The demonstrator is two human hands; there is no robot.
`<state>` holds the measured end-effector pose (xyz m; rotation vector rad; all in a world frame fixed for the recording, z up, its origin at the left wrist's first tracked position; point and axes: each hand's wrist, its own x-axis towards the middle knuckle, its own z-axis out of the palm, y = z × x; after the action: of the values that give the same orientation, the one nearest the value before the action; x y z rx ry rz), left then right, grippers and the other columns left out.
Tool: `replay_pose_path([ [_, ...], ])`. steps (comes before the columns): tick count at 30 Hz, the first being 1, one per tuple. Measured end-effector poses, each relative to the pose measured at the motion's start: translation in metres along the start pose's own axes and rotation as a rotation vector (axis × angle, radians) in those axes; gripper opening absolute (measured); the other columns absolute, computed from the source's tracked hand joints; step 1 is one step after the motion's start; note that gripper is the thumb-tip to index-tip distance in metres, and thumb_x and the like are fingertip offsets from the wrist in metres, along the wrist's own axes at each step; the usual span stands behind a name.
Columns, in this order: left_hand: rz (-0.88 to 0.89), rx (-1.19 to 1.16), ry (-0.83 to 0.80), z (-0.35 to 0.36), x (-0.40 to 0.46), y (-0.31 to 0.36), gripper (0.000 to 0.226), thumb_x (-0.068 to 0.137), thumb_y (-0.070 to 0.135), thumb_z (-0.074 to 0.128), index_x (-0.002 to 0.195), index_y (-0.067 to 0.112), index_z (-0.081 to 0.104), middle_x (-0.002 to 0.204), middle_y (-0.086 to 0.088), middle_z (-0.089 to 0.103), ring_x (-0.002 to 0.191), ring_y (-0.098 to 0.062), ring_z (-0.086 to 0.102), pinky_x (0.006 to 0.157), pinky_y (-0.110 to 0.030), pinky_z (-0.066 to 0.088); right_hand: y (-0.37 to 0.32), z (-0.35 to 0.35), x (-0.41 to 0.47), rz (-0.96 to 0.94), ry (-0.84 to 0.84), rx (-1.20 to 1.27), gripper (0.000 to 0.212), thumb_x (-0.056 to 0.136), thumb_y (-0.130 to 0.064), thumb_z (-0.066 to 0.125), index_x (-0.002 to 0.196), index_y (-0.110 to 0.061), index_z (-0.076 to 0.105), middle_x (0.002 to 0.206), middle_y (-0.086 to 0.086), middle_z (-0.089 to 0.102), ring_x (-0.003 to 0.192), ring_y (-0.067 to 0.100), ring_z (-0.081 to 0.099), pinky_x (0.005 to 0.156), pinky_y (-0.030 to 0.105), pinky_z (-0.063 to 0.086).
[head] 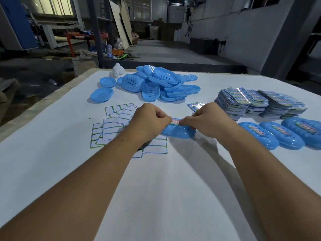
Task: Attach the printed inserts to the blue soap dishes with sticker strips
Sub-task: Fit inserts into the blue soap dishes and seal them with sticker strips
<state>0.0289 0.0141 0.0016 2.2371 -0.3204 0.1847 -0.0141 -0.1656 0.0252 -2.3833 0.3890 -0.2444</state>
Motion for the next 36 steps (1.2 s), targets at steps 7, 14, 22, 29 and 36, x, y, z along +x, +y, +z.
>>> replay_pose_path([
  [7,-0.017,0.025,-0.015,0.0,0.002,-0.001,0.019,0.079,0.036,0.072,0.066,0.023,0.076,0.063,0.025,0.067,0.064,0.001,0.062,0.058,-0.02,0.045,0.001,0.002,0.002,0.022,-0.048,-0.017,0.049,0.069,-0.045,0.082,0.081,0.002,0.073,0.058,0.003,0.046,0.054,0.016,0.035,0.052,0.027,0.03],
  [14,0.021,0.112,0.019,0.003,-0.001,0.002,0.01,0.075,0.036,0.071,0.071,0.027,0.073,0.064,0.015,0.067,0.069,-0.002,0.062,0.059,-0.022,0.045,0.0,0.006,0.001,-0.036,-0.058,-0.064,0.03,0.07,-0.042,0.078,0.06,-0.016,0.064,0.047,-0.003,0.048,0.046,0.013,0.04,0.049,0.024,0.032],
  [22,0.138,0.32,0.088,0.01,-0.001,0.007,0.017,0.078,0.044,0.067,0.075,0.029,0.059,0.073,0.012,0.057,0.08,-0.017,0.06,0.065,-0.03,0.044,-0.003,0.012,0.0,-0.12,0.056,-0.221,0.045,0.075,-0.046,0.073,0.049,-0.015,0.052,0.037,-0.005,0.048,0.047,0.015,0.046,0.047,0.025,0.033],
  [29,0.085,0.249,0.044,0.008,-0.003,0.003,0.037,0.083,0.05,0.068,0.102,0.029,0.044,0.084,0.004,0.058,0.081,-0.018,0.058,0.066,-0.035,0.044,-0.001,0.008,-0.003,-0.148,0.071,-0.281,0.051,0.076,-0.058,0.073,0.081,-0.007,0.072,0.068,0.009,0.07,0.064,0.019,0.063,0.054,0.03,0.043],
  [36,0.161,0.167,0.076,0.004,-0.007,0.007,0.015,0.095,0.027,0.051,0.109,0.025,0.051,0.095,0.001,0.058,0.091,-0.023,0.056,0.079,-0.042,0.05,-0.005,0.013,-0.01,-0.396,-0.118,-0.094,0.066,0.078,-0.045,0.075,0.14,-0.033,0.053,0.131,-0.012,0.059,0.112,0.006,0.055,0.089,0.023,0.04],
])
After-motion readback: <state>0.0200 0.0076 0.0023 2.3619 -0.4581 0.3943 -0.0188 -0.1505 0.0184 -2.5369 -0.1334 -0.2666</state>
